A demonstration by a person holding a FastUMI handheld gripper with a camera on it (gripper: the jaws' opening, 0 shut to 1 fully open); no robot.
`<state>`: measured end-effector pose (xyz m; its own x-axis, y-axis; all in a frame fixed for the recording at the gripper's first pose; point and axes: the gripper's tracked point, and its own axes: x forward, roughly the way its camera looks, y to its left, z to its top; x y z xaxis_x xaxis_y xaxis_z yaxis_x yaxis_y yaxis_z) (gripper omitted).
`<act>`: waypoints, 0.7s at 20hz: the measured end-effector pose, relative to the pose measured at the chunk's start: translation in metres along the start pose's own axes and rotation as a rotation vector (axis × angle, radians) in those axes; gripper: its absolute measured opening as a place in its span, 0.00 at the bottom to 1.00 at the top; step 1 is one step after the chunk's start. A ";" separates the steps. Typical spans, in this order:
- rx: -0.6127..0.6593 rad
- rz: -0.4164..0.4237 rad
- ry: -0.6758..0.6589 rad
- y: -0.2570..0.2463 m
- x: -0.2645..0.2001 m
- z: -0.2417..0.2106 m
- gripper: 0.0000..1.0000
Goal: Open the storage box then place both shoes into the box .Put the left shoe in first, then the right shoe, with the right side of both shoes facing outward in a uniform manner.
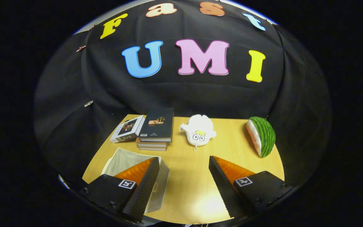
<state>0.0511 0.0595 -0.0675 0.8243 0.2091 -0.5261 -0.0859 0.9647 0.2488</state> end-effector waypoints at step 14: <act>-0.084 -0.126 -0.490 -0.098 -0.115 0.121 0.93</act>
<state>0.0322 -0.0783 0.0674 0.9950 0.0102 -0.0993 0.0029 0.9913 0.1314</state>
